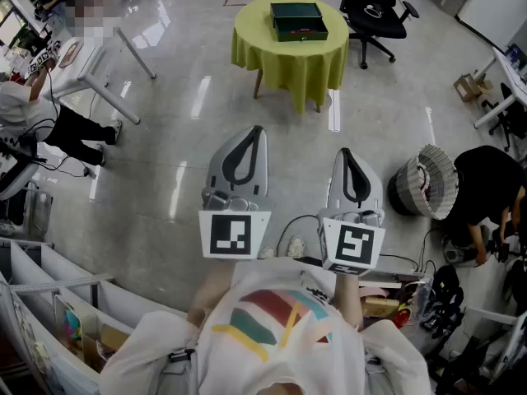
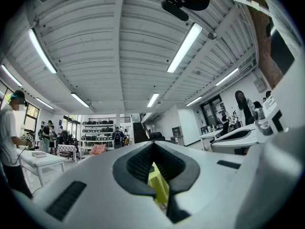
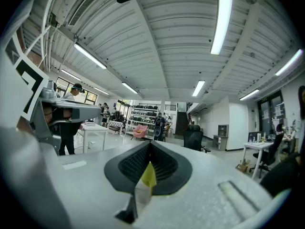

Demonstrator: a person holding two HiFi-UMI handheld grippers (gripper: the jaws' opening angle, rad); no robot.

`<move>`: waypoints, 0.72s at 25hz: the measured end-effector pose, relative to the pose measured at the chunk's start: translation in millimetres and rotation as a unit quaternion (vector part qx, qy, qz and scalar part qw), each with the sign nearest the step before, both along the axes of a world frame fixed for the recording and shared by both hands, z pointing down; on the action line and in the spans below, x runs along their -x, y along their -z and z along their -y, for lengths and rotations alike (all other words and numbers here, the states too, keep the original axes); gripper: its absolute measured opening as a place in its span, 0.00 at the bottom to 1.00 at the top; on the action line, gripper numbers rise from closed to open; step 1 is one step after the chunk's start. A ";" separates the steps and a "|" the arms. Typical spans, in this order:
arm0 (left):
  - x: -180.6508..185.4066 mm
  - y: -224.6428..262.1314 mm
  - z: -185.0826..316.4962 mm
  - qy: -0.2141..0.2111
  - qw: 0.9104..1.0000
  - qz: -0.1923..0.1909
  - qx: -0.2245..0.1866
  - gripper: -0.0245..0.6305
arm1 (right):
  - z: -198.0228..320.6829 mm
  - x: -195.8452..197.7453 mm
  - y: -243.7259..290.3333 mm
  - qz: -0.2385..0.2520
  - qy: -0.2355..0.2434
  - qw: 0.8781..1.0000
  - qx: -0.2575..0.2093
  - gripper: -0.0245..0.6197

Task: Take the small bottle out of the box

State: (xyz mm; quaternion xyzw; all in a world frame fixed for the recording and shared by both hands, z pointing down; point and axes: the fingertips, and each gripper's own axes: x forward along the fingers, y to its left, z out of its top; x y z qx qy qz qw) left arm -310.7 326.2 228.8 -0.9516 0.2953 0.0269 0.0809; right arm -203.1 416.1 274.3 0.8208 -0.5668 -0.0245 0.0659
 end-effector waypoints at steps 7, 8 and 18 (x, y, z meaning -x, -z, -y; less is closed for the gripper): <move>-12.4 1.1 1.1 0.004 1.000 -0.004 -0.001 0.06 | 3.3 -9.3 1.9 0.006 0.005 1.000 -0.010 0.05; -13.5 0.9 1.1 0.005 1.000 -0.003 0.000 0.06 | 3.0 -10.6 2.2 0.003 0.007 1.000 -0.010 0.05; -33.6 -4.6 2.3 0.026 1.000 0.006 0.000 0.06 | 4.4 -29.3 12.0 -0.011 0.043 0.998 -0.039 0.05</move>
